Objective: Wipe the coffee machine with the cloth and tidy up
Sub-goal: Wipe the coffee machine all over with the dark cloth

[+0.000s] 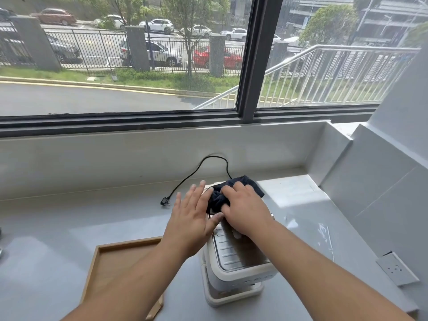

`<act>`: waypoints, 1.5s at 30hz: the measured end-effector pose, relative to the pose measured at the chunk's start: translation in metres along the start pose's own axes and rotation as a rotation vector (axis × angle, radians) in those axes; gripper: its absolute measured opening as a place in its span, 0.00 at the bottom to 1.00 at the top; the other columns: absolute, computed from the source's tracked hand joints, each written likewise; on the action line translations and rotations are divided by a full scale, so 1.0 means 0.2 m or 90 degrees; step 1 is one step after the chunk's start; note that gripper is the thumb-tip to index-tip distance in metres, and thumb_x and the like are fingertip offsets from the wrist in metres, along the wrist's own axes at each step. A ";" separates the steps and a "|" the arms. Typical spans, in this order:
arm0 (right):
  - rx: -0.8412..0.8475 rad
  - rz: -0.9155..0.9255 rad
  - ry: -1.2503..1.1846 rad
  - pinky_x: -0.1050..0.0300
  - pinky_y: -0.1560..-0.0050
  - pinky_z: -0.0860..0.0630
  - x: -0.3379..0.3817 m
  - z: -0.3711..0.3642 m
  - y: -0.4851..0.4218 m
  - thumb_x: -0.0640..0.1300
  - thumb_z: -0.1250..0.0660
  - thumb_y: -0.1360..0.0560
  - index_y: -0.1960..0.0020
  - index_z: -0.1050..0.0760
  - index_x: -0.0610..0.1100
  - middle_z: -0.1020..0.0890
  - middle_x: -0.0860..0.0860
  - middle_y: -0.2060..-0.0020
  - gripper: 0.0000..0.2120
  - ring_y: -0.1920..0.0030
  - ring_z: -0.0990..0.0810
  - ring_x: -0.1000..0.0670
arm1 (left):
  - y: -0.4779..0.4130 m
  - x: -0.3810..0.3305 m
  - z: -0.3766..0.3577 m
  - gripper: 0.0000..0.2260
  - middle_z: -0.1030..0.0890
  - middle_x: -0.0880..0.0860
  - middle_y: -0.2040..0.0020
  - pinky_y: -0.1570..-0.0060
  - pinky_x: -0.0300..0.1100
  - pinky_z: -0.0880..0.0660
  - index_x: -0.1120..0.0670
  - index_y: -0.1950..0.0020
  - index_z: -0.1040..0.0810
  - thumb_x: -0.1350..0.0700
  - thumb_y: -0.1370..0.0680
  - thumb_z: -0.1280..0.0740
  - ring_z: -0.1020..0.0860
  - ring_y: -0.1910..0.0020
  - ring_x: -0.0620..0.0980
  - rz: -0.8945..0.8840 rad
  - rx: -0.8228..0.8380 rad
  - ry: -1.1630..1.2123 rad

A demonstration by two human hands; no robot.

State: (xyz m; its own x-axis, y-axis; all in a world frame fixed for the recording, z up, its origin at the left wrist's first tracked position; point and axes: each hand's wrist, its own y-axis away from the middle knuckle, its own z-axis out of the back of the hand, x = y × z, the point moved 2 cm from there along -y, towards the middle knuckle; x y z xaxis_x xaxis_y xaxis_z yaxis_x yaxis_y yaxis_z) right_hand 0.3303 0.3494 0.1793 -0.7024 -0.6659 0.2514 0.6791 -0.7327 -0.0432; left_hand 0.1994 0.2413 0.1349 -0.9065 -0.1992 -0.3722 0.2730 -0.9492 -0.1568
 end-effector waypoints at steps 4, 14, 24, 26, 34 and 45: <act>-0.004 0.036 -0.019 0.49 0.43 0.29 -0.01 0.00 0.08 0.52 0.38 0.21 0.35 0.27 0.51 0.26 0.49 0.47 0.15 0.49 0.32 0.46 | -0.05 0.00 0.02 0.36 0.49 0.45 0.14 0.18 0.54 0.58 0.40 0.16 0.44 0.27 0.21 0.62 0.54 0.15 0.45 -0.043 0.038 0.026; -0.012 0.050 -0.049 0.51 0.46 0.31 -0.04 0.01 0.32 0.53 0.41 0.23 0.43 0.26 0.51 0.27 0.52 0.52 0.12 0.52 0.31 0.47 | -0.16 -0.08 0.00 0.42 0.43 0.46 0.15 0.18 0.55 0.56 0.40 0.18 0.37 0.22 0.26 0.59 0.52 0.15 0.47 -0.081 0.116 0.059; 0.021 0.074 -0.034 0.51 0.46 0.31 -0.05 0.01 0.53 0.55 0.43 0.26 0.46 0.26 0.51 0.29 0.53 0.54 0.14 0.52 0.33 0.47 | -0.25 -0.18 -0.03 0.48 0.37 0.42 0.17 0.19 0.61 0.52 0.41 0.21 0.31 0.19 0.29 0.67 0.47 0.16 0.46 0.005 0.063 0.094; 0.026 0.085 -0.036 0.53 0.47 0.32 -0.05 0.01 0.57 0.56 0.43 0.25 0.45 0.26 0.51 0.29 0.53 0.54 0.15 0.52 0.34 0.48 | -0.25 -0.19 -0.04 0.48 0.37 0.42 0.17 0.20 0.61 0.52 0.41 0.23 0.29 0.20 0.29 0.67 0.46 0.17 0.46 0.007 0.051 0.080; 0.062 0.112 -0.032 0.54 0.47 0.31 -0.14 0.04 0.60 0.57 0.42 0.25 0.43 0.26 0.54 0.29 0.55 0.54 0.14 0.51 0.32 0.49 | -0.25 -0.18 -0.06 0.47 0.37 0.42 0.17 0.21 0.62 0.48 0.40 0.25 0.27 0.21 0.28 0.69 0.46 0.17 0.47 0.003 0.034 0.055; 0.014 0.047 0.005 0.53 0.48 0.31 -0.23 0.04 0.36 0.56 0.41 0.25 0.45 0.27 0.52 0.30 0.54 0.55 0.13 0.52 0.32 0.48 | -0.25 -0.18 -0.07 0.46 0.36 0.42 0.17 0.21 0.60 0.48 0.39 0.24 0.28 0.21 0.28 0.69 0.46 0.17 0.45 0.002 0.023 0.065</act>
State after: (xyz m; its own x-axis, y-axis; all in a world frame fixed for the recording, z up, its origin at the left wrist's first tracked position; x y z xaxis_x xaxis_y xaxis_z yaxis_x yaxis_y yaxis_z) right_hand 0.4133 0.3273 0.1715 -0.6514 -0.7194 0.2410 0.7340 -0.6780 -0.0399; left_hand 0.2222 0.2985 0.1438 -0.8679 -0.1781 -0.4637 0.2620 -0.9572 -0.1227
